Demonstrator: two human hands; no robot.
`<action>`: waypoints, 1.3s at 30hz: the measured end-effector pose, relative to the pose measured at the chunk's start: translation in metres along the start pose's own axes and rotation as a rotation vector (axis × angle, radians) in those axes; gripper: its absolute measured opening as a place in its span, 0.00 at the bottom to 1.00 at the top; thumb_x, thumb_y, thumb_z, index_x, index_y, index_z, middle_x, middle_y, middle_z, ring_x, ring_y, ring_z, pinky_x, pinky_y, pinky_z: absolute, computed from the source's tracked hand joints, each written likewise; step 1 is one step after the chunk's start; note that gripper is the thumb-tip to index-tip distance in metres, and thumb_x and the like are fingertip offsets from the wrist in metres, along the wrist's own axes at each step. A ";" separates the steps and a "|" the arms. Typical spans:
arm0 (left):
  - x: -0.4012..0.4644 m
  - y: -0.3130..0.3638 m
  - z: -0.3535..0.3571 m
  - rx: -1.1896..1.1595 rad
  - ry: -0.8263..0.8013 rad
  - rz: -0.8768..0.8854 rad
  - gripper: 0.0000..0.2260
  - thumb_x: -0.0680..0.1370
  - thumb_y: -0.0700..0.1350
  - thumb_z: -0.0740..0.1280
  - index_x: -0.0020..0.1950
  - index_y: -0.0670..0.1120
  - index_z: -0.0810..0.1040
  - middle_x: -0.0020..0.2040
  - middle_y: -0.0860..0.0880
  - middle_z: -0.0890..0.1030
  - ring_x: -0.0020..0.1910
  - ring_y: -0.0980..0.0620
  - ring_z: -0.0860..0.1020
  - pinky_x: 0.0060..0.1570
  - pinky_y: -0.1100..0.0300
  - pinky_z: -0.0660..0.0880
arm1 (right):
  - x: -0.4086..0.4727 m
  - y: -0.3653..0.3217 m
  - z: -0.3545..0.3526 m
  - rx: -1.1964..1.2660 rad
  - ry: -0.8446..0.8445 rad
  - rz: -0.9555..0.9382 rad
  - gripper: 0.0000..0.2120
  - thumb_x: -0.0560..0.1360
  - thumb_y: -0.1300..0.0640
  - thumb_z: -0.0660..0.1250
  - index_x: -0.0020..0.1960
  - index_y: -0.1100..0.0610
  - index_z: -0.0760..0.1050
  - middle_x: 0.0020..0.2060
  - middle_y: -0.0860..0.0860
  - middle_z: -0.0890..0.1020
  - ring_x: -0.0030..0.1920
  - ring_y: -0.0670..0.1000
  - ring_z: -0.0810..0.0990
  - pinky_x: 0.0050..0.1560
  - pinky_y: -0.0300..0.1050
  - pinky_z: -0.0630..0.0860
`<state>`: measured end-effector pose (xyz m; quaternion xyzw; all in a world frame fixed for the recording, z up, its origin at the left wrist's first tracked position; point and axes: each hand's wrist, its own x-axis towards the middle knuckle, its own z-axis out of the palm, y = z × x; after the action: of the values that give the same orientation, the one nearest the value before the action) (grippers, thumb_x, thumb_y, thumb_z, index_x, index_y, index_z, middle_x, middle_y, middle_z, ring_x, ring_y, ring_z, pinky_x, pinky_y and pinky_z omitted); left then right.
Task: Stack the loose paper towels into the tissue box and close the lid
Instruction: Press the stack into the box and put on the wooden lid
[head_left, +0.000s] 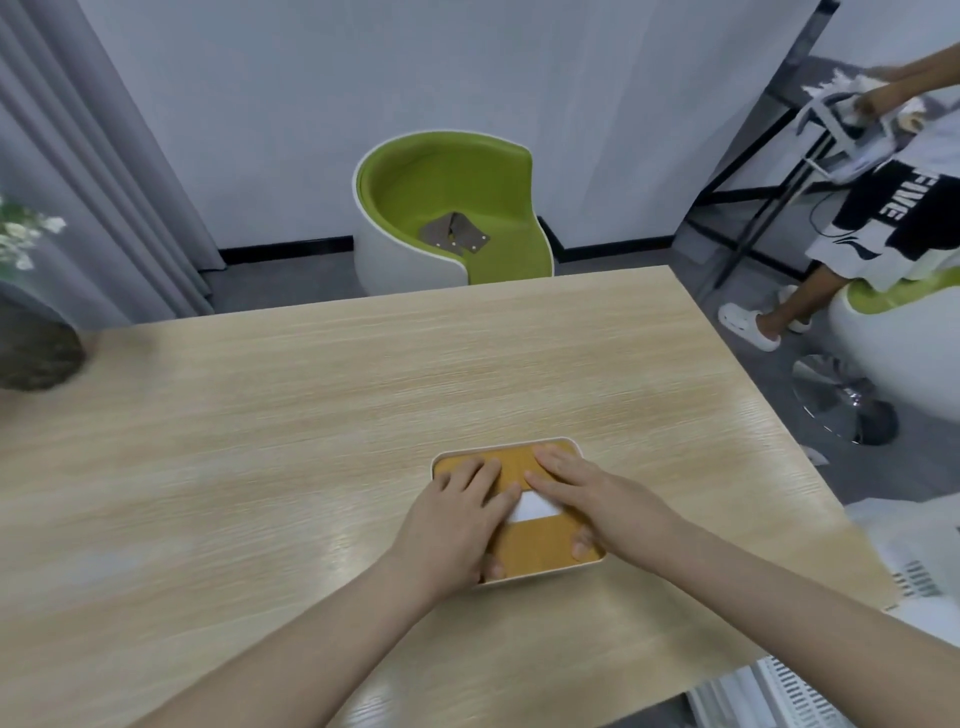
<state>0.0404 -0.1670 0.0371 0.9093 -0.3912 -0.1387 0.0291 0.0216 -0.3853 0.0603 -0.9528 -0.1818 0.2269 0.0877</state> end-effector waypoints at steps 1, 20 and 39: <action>0.001 0.000 0.000 0.000 -0.008 0.001 0.40 0.74 0.59 0.68 0.79 0.51 0.50 0.80 0.44 0.50 0.78 0.45 0.48 0.74 0.50 0.53 | 0.001 0.001 0.000 0.009 0.001 0.002 0.41 0.73 0.59 0.70 0.77 0.45 0.51 0.75 0.42 0.41 0.72 0.38 0.37 0.73 0.44 0.60; -0.009 0.003 -0.002 0.008 -0.094 -0.008 0.35 0.81 0.58 0.59 0.80 0.51 0.43 0.80 0.44 0.39 0.79 0.45 0.39 0.77 0.48 0.41 | -0.010 -0.011 -0.002 0.002 -0.028 -0.024 0.37 0.77 0.58 0.66 0.78 0.48 0.49 0.78 0.46 0.43 0.77 0.44 0.41 0.76 0.43 0.52; -0.064 0.001 0.019 0.144 0.141 0.018 0.19 0.78 0.53 0.55 0.64 0.59 0.79 0.65 0.49 0.79 0.65 0.49 0.77 0.65 0.53 0.63 | -0.015 -0.032 0.030 -0.018 0.114 -0.131 0.30 0.81 0.56 0.59 0.77 0.45 0.49 0.73 0.41 0.37 0.74 0.47 0.31 0.76 0.40 0.43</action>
<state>-0.0076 -0.1208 0.0336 0.9131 -0.4052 -0.0457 -0.0075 -0.0147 -0.3590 0.0477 -0.9509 -0.2408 0.1643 0.1039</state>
